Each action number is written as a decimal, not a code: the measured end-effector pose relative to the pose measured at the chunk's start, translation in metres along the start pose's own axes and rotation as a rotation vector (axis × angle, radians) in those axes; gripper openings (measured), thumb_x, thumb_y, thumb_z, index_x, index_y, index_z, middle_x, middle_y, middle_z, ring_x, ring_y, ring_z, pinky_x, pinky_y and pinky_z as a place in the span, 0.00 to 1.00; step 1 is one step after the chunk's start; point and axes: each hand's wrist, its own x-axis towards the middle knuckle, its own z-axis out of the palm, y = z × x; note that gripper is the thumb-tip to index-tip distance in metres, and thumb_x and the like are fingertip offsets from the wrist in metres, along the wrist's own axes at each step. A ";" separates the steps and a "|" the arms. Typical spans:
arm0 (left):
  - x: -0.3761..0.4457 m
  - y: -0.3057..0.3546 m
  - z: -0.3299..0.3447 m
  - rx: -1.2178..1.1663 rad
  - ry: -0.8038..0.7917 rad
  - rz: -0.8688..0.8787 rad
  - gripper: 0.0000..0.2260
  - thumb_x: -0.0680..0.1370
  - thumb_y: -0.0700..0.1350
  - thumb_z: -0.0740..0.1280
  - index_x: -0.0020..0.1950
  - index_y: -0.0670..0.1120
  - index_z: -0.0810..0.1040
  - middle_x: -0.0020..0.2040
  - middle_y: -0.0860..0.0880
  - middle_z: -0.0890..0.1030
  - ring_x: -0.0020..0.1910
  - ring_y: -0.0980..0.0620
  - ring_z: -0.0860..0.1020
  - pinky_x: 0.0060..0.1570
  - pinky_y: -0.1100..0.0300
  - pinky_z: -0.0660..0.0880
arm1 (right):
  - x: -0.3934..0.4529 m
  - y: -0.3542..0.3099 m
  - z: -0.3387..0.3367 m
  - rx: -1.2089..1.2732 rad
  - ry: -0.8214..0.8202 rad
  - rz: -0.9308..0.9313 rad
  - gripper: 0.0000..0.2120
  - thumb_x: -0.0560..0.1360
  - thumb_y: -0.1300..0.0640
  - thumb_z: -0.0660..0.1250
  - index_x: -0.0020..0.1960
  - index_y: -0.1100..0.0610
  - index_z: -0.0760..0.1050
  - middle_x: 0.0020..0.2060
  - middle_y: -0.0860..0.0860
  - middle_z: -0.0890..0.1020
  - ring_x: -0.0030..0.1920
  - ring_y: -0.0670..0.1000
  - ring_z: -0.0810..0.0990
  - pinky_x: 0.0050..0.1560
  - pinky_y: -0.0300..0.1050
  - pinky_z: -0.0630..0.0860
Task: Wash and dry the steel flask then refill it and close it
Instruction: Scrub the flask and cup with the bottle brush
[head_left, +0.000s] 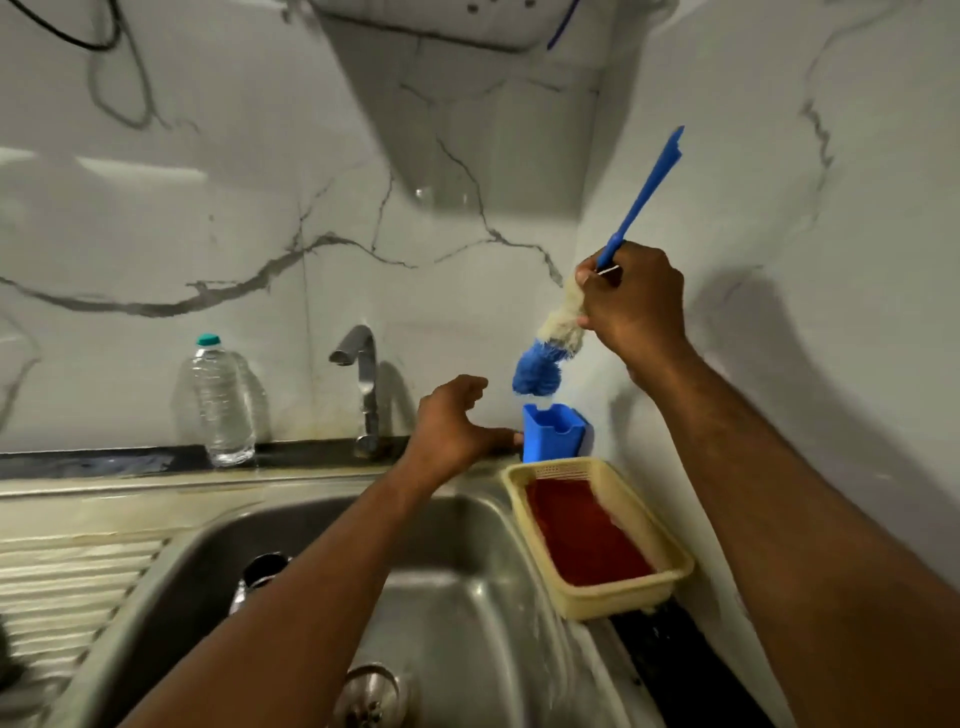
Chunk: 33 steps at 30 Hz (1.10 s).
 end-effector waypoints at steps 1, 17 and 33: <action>-0.019 0.000 -0.016 -0.020 0.017 0.006 0.43 0.66 0.53 0.86 0.77 0.46 0.73 0.72 0.48 0.78 0.70 0.50 0.77 0.68 0.55 0.76 | -0.009 -0.007 0.000 0.031 -0.001 0.018 0.04 0.78 0.54 0.71 0.49 0.52 0.83 0.43 0.48 0.86 0.44 0.53 0.86 0.50 0.54 0.85; -0.168 -0.133 -0.167 0.041 -0.174 -0.465 0.41 0.55 0.50 0.90 0.65 0.48 0.80 0.55 0.50 0.88 0.54 0.53 0.86 0.62 0.53 0.81 | -0.155 -0.034 0.119 0.578 -0.316 0.378 0.04 0.80 0.58 0.70 0.50 0.59 0.81 0.49 0.56 0.86 0.46 0.53 0.88 0.39 0.48 0.86; -0.150 -0.166 -0.140 0.091 -0.254 -0.427 0.27 0.53 0.49 0.88 0.49 0.45 0.87 0.46 0.48 0.89 0.48 0.47 0.88 0.55 0.43 0.85 | -0.171 -0.046 0.134 0.528 -0.418 0.088 0.02 0.83 0.57 0.67 0.52 0.55 0.76 0.48 0.53 0.85 0.45 0.52 0.88 0.40 0.49 0.85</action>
